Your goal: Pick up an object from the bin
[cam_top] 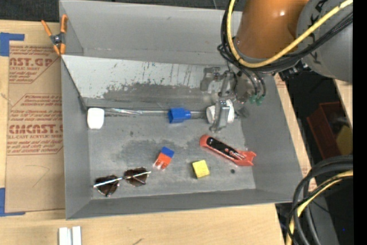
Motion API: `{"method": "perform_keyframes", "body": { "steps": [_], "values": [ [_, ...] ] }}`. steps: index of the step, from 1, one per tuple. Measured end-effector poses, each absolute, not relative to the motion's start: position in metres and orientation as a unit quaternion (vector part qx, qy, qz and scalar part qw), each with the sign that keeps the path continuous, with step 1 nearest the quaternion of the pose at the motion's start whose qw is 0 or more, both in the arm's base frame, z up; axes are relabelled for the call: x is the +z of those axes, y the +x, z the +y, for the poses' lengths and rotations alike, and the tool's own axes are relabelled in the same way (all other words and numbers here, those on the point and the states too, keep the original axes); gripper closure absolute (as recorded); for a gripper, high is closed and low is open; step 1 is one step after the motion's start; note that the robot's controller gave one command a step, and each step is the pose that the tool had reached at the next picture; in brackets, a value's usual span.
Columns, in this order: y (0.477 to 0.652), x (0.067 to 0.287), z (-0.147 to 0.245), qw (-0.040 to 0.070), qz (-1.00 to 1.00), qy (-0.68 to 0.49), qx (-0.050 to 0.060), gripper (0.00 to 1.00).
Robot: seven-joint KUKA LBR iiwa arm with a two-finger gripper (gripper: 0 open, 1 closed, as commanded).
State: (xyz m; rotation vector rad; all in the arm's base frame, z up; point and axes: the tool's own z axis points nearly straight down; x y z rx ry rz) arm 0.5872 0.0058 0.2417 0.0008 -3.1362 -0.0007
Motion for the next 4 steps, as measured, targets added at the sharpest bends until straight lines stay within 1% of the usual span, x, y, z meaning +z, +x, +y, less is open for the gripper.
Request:
{"method": "perform_keyframes", "body": {
  "steps": [1, 2, 3, 4],
  "values": [
    [0.588, 0.247, 0.006, -0.001, -1.0, 0.0, 0.0, 0.0],
    [0.56, 0.178, -0.034, -0.002, -1.0, -0.013, -0.001, 0.0],
    [0.522, 0.158, -0.082, 0.001, -1.0, 0.006, 0.0, 0.0],
    [0.532, 0.153, -0.096, -0.003, -1.0, 0.016, 0.0, 0.0]
  ]
}}
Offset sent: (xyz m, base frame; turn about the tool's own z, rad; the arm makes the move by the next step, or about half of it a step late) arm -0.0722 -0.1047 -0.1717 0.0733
